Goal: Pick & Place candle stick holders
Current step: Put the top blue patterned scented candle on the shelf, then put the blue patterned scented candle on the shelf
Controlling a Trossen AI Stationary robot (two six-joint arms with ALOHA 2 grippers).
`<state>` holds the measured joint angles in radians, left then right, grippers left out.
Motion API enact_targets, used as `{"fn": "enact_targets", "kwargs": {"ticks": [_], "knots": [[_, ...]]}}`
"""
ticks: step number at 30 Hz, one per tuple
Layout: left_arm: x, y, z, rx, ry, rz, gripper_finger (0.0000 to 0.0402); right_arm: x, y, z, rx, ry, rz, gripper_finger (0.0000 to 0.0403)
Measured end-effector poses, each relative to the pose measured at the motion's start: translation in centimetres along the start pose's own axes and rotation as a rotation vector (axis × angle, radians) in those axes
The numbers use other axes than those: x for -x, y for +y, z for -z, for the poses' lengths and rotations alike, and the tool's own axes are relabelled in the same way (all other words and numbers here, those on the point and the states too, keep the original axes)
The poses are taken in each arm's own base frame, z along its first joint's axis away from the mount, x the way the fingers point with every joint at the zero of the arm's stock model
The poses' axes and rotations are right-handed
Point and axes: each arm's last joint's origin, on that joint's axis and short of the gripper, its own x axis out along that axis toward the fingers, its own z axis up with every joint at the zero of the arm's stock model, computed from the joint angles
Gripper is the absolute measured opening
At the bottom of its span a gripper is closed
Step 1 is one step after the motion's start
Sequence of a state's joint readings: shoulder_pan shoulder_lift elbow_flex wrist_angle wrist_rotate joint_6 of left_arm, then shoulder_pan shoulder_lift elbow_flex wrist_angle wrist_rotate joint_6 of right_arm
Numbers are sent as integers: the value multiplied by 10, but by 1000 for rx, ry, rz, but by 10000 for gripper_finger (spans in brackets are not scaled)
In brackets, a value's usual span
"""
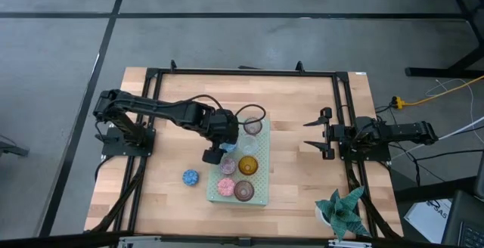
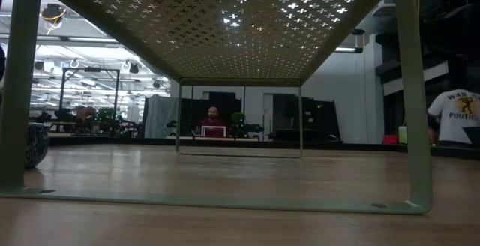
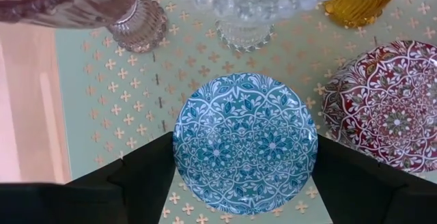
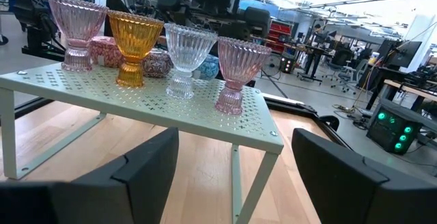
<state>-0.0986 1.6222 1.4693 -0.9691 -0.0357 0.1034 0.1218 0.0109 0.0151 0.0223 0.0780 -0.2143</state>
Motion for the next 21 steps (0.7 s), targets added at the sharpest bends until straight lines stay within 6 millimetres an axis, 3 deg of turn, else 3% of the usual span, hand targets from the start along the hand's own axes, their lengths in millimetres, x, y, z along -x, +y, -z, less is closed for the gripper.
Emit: {"fn": "enact_targets", "kwargs": {"ticks": [14,21], "knots": [[5,1,3,21,17,-48,317,0,0,0,0,0,0,288],[41,3,1,46,34,-67,317,0,0,0,0,0,0,288]]}}
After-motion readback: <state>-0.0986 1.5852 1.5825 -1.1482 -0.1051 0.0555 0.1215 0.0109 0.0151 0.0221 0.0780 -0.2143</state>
